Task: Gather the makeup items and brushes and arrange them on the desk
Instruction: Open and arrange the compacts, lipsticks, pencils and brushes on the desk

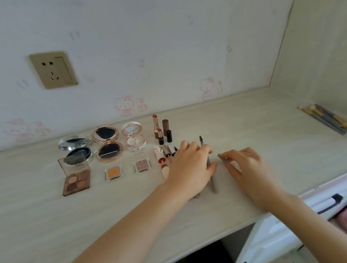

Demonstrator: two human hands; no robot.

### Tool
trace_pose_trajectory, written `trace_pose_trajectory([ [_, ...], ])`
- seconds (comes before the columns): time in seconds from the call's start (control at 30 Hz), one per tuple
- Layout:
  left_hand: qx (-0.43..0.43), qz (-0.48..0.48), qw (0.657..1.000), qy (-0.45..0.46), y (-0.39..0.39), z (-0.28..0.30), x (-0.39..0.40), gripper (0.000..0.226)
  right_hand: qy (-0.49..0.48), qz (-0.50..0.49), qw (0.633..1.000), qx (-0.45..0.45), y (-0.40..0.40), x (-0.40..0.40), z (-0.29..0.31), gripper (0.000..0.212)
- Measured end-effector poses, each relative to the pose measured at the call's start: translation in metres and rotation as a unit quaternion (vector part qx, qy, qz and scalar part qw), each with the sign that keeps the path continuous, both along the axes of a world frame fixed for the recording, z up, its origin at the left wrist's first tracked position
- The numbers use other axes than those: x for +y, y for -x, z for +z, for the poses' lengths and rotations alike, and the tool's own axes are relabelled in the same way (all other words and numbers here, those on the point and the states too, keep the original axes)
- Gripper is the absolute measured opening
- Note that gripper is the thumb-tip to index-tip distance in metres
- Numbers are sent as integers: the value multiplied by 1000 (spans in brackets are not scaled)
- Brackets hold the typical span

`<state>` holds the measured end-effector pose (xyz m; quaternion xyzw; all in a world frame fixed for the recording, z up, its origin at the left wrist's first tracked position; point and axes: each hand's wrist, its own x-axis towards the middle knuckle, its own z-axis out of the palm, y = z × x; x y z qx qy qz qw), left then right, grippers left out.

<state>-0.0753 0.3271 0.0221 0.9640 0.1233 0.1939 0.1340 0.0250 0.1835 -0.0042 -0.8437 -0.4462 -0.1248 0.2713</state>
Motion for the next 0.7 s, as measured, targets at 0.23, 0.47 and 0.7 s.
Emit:
trace_pose_trajectory([
  [0.23, 25, -2, 995, -92, -7, -9, -1, 40, 69, -8, 994, -80, 11, -8, 6, 19],
  [0.47, 36, -27, 994, -100, 13, -2, -11, 37, 77, 4, 996, -34, 11, -12, 3, 35],
  [0.7, 44, -40, 993, -99, 42, -7, -24, 35, 71, 26, 997, 3, 7, -11, 1, 38],
])
